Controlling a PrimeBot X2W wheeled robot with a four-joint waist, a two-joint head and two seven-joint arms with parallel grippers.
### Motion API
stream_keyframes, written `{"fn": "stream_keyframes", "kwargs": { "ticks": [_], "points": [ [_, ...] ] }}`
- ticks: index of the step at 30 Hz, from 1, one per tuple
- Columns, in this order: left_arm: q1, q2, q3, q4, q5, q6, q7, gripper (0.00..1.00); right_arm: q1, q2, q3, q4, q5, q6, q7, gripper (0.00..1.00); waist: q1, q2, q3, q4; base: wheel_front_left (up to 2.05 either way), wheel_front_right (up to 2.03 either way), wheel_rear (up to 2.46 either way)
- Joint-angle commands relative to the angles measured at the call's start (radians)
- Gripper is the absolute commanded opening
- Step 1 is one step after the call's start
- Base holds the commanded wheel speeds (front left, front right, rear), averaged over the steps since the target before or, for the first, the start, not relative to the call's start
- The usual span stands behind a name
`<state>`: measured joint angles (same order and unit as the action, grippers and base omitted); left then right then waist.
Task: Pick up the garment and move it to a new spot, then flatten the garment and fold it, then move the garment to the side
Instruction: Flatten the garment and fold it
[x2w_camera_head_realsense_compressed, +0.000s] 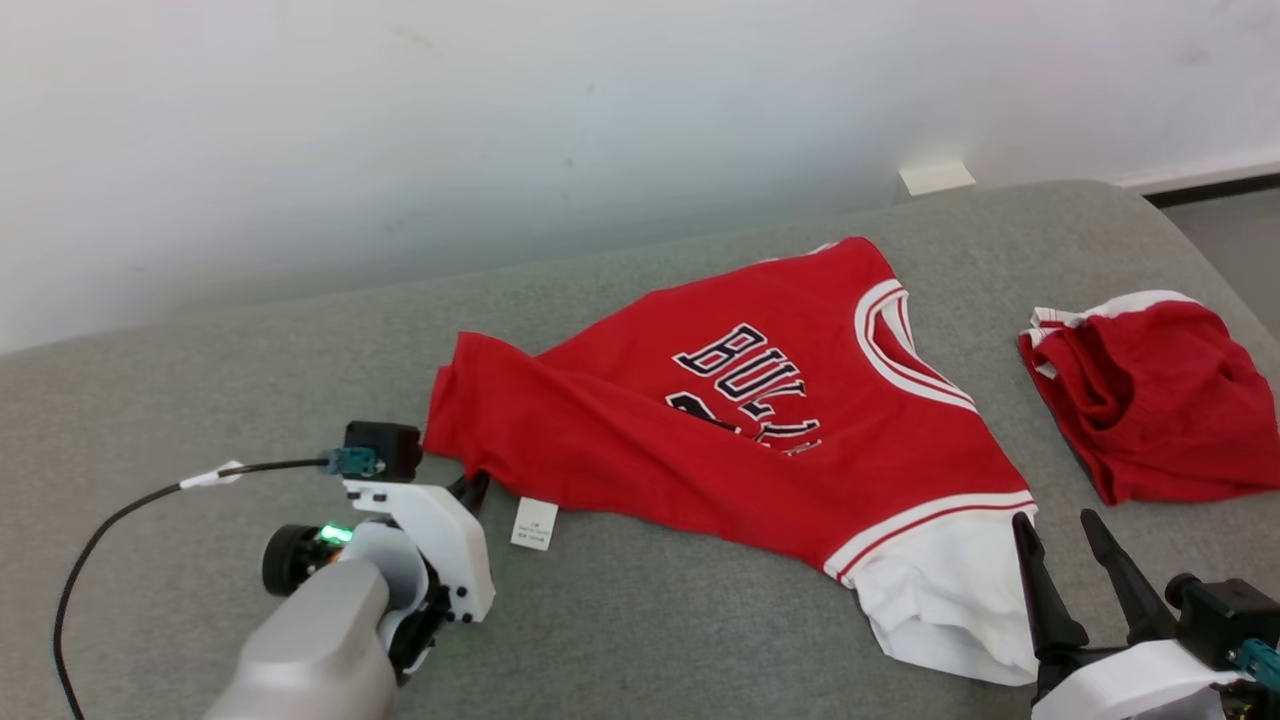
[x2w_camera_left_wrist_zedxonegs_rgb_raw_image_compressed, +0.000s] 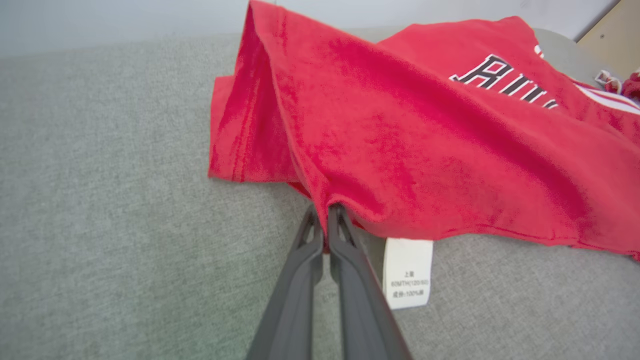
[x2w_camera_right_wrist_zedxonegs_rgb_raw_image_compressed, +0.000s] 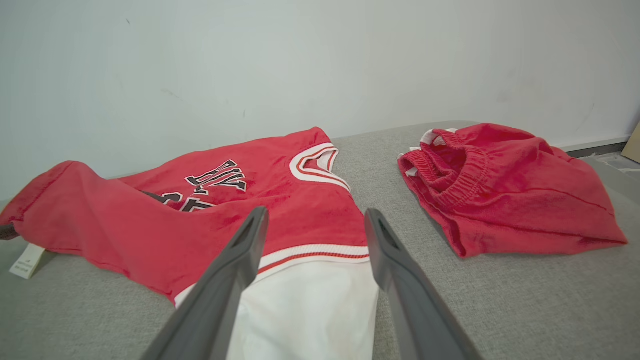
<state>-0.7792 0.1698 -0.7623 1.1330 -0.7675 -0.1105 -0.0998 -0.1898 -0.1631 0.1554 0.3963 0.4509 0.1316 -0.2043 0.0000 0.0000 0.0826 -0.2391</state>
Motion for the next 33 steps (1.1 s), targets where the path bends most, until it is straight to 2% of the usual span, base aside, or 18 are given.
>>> {"fn": "stream_keyframes", "kwargs": {
  "ticks": [1, 7, 14, 16, 17, 21, 26, 28, 29, 30, 31, 33],
  "points": [
    [-0.011, -0.001, -0.008, -0.007, 0.006, -0.004, -0.011, 0.0, 0.017, -0.013, -0.007, 0.004, -0.007, -0.002, 0.001, 1.0, 0.0, 0.0, -0.024, 0.022, 0.0, 0.0, 0.0],
    [0.002, 0.021, -0.047, -0.093, -0.021, -0.019, 0.071, 0.0, 0.042, -0.039, -0.029, -0.011, -0.01, -0.002, 0.015, 1.0, 0.0, 0.0, -0.08, 0.085, 0.0, 0.0, 0.0],
    [0.095, 0.158, -0.086, -0.345, -0.069, -0.019, 0.199, 0.0, 0.074, -0.045, -0.066, -0.032, -0.017, -0.002, 0.03, 1.0, 0.0, 0.0, -0.105, 0.134, 0.0, 0.0, 0.0],
    [0.141, 0.203, -0.083, -0.431, -0.086, -0.004, 0.227, 0.0, 0.084, -0.047, -0.076, -0.038, -0.019, -0.002, 0.034, 1.0, 0.0, 0.0, -0.107, 0.147, 0.0, 0.0, 0.0],
    [0.141, 0.203, -0.083, -0.431, -0.086, -0.004, 0.227, 0.0, 0.084, -0.047, -0.076, -0.038, -0.019, -0.002, 0.034, 1.0, 0.0, 0.0, -0.107, 0.147, 0.0, 0.0, 0.0],
    [0.26, 0.275, -0.074, -0.621, -0.108, 0.072, 0.263, 0.0, 0.104, -0.049, -0.096, -0.051, -0.021, -0.002, 0.041, 1.0, 0.0, 0.0, -0.106, 0.172, 0.0, 0.0, 0.0],
    [0.407, 0.318, -0.067, -0.78, -0.115, 0.18, 0.235, 0.0, 0.114, -0.045, -0.108, -0.064, -0.028, -0.002, 0.06, 1.0, 0.0, 0.0, -0.096, 0.187, 0.0, 0.0, 0.0],
    [0.454, 0.31, -0.068, -0.808, -0.112, 0.211, 0.21, 0.1, 0.114, -0.045, -0.11, -0.07, -0.028, -0.002, 0.065, 1.0, 0.0, 0.0, -0.093, 0.19, 0.0, 0.0, 0.0],
    [0.476, 0.302, -0.068, -0.814, -0.12, 0.22, 0.199, 0.28, 0.115, -0.046, -0.111, -0.072, -0.029, -0.002, 0.069, 1.0, 0.0, 0.0, -0.092, 0.191, 0.0, 0.0, 0.0],
    [0.488, 0.298, -0.063, -0.818, -0.122, 0.23, 0.181, 0.37, 0.115, -0.048, -0.11, -0.074, -0.031, -0.002, 0.071, 1.0, 0.0, 0.0, -0.091, 0.191, 0.0, 0.0, 0.0],
    [0.496, 0.295, -0.062, -0.818, -0.119, 0.237, 0.167, 1.0, 0.115, -0.048, -0.11, -0.078, -0.032, -0.002, 0.076, 1.0, 0.0, 0.0, -0.091, 0.19, 0.0, 0.0, 0.0],
    [0.515, 0.281, -0.058, -0.817, -0.125, 0.245, 0.146, 1.0, 0.116, -0.051, -0.112, -0.084, -0.033, -0.002, 0.082, 1.0, 0.0, 0.0, -0.091, 0.19, 0.0, 0.0, 0.0]
  ]
}}
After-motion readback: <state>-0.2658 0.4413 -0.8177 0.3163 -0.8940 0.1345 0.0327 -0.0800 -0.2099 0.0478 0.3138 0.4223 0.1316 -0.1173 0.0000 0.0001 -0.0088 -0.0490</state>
